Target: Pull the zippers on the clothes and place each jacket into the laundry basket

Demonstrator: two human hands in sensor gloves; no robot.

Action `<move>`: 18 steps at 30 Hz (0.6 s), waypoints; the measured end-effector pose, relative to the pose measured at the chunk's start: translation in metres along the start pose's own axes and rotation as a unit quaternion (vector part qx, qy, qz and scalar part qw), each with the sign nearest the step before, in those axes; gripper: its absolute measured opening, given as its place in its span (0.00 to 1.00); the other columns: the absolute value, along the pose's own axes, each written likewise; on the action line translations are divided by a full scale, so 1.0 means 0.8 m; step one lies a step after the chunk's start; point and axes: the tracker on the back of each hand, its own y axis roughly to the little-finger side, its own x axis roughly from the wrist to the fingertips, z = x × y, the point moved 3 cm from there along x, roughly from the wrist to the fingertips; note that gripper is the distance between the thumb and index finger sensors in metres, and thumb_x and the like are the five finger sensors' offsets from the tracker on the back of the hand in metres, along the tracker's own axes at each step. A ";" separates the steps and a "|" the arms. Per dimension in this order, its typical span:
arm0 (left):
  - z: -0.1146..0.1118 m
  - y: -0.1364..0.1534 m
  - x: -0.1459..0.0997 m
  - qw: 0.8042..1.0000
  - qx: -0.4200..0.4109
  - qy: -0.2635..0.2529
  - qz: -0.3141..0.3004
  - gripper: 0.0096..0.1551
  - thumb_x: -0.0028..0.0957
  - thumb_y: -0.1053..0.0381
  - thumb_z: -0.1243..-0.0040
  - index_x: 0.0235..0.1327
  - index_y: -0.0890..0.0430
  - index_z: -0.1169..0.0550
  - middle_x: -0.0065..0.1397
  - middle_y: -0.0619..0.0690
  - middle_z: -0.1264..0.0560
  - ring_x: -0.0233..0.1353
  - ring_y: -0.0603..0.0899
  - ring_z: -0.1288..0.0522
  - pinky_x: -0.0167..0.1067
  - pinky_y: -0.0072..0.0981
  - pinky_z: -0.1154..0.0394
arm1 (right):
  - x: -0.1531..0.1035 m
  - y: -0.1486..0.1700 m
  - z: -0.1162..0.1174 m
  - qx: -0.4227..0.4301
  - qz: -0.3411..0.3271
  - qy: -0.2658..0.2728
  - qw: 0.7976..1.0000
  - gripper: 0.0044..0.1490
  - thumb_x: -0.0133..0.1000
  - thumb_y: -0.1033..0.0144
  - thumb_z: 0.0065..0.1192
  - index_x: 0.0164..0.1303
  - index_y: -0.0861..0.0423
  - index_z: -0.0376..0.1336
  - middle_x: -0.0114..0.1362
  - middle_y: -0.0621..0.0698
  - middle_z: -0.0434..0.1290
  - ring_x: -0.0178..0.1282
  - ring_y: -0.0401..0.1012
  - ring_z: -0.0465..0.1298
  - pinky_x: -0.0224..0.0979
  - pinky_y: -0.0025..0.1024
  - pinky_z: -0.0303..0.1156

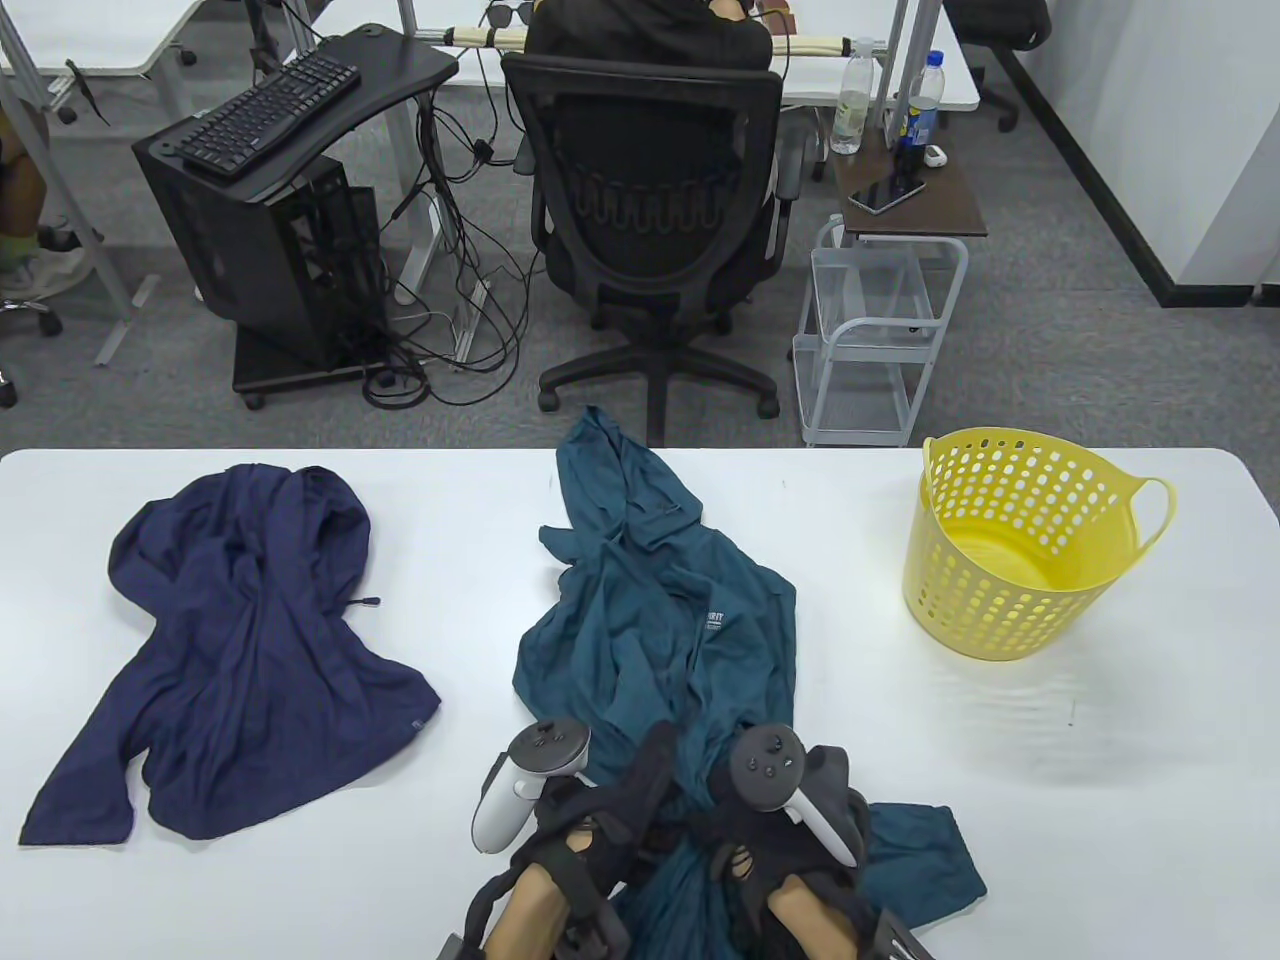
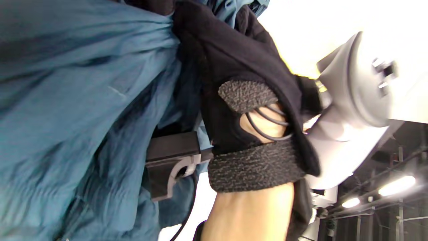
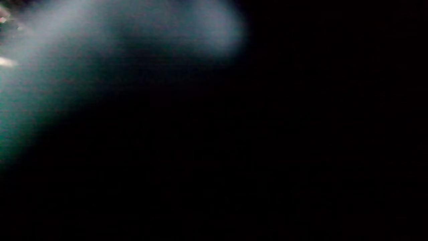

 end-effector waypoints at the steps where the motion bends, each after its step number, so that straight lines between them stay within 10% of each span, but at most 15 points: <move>1: 0.002 -0.005 -0.004 1.000 0.003 -0.007 -0.012 0.46 0.46 0.27 0.75 0.75 0.37 0.68 0.88 0.53 0.59 0.82 0.71 0.43 0.70 0.72 0.41 | 0.001 0.005 -0.005 0.036 -0.003 0.001 0.999 0.28 0.53 0.51 0.70 0.64 0.47 0.70 0.56 0.44 0.83 0.42 0.38 0.87 0.49 0.31 0.82; 5: 0.025 -0.057 -0.038 0.977 0.106 -0.130 -0.133 0.44 0.51 0.27 0.62 0.78 0.35 0.59 0.88 0.43 0.44 0.79 0.63 0.32 0.71 0.64 0.36 | 0.006 0.019 -0.031 0.281 -0.076 -0.013 0.957 0.28 0.54 0.56 0.69 0.66 0.43 0.69 0.60 0.45 0.81 0.47 0.42 0.86 0.53 0.36 0.80; 7: 0.024 -0.085 -0.059 0.942 0.211 -0.205 -0.161 0.43 0.51 0.33 0.49 0.76 0.28 0.54 0.89 0.37 0.46 0.85 0.64 0.45 0.74 0.67 0.44 | 0.000 0.008 -0.041 0.338 -0.137 -0.052 0.930 0.28 0.54 0.58 0.68 0.67 0.43 0.69 0.62 0.46 0.80 0.50 0.44 0.85 0.55 0.39 0.79; 11: -0.007 -0.119 -0.079 0.811 0.500 -0.245 -0.177 0.57 0.38 0.29 0.36 0.71 0.21 0.59 0.87 0.33 0.66 0.85 0.59 0.66 0.78 0.65 0.54 | -0.027 -0.034 -0.058 0.333 -0.249 -0.086 0.905 0.29 0.54 0.61 0.67 0.68 0.41 0.69 0.66 0.46 0.78 0.55 0.46 0.83 0.60 0.43 0.76; 14: -0.027 -0.131 -0.093 0.783 0.504 -0.281 -0.232 0.63 0.28 0.31 0.26 0.69 0.21 0.54 0.88 0.33 0.59 0.87 0.58 0.60 0.78 0.67 0.53 | -0.050 -0.058 -0.065 0.272 -0.279 -0.061 0.919 0.29 0.55 0.65 0.64 0.69 0.39 0.69 0.75 0.47 0.66 0.71 0.51 0.68 0.71 0.51 0.66; 18: -0.039 -0.138 -0.101 0.644 0.604 -0.405 -0.238 0.60 0.19 0.25 0.24 0.69 0.25 0.41 0.76 0.35 0.30 0.69 0.53 0.23 0.67 0.56 0.28 | -0.072 -0.080 -0.069 0.209 -0.305 -0.045 0.928 0.33 0.56 0.69 0.60 0.75 0.53 0.64 0.77 0.53 0.65 0.74 0.54 0.64 0.75 0.61 0.60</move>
